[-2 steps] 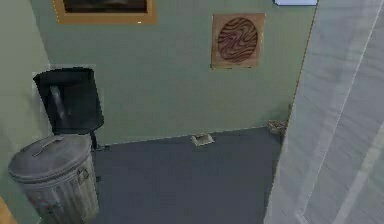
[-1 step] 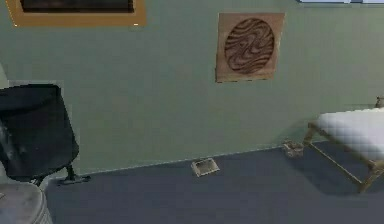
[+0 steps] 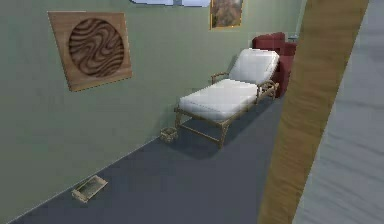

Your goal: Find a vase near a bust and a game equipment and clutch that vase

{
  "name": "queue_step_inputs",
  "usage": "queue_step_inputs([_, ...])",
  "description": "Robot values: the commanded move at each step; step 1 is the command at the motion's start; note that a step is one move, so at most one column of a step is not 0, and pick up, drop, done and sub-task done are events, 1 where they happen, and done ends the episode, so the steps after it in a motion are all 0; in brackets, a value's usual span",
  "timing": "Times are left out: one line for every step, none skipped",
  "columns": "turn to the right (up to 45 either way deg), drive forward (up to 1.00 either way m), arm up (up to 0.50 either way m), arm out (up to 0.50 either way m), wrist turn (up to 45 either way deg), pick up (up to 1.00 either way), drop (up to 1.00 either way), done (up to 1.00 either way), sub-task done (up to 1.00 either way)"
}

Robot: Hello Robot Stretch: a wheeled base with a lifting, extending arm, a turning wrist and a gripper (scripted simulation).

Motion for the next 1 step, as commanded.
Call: queue_step_inputs([0.0,1.0,0.0,0.0,0.0,0.0,0.0,0.0,0.0])
